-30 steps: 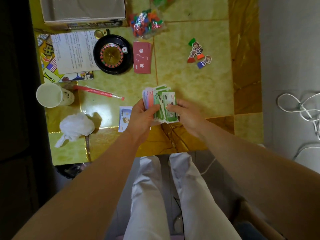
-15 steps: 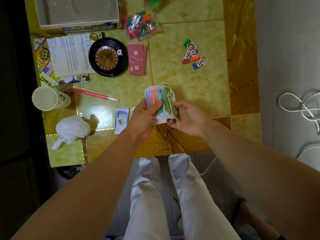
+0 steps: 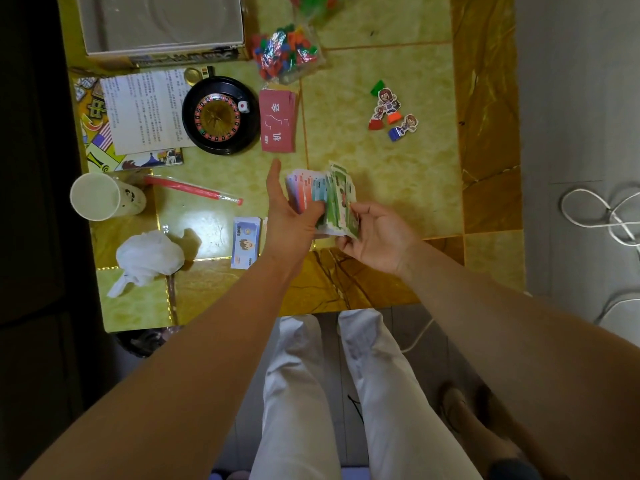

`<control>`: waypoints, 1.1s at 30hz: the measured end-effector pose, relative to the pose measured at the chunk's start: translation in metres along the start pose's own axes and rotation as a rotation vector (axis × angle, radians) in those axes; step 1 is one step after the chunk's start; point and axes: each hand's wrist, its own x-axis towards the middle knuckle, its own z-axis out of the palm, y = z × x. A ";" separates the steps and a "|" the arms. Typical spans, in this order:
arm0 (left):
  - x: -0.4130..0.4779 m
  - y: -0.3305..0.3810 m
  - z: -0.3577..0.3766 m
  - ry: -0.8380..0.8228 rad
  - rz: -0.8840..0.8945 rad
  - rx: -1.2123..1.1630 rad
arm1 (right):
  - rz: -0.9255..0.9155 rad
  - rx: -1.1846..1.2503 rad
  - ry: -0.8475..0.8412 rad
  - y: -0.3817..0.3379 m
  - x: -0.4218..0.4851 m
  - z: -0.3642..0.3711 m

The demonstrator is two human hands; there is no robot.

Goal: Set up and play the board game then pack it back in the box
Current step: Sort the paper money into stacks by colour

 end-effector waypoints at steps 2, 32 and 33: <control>0.002 -0.001 -0.003 -0.007 0.090 0.086 | -0.045 0.021 0.031 -0.001 0.001 -0.003; -0.007 -0.003 0.011 -0.067 0.012 0.146 | -0.224 -0.228 0.047 -0.002 -0.001 -0.008; -0.007 -0.004 0.011 -0.074 -0.002 0.155 | -0.240 -0.259 0.073 -0.002 -0.001 -0.009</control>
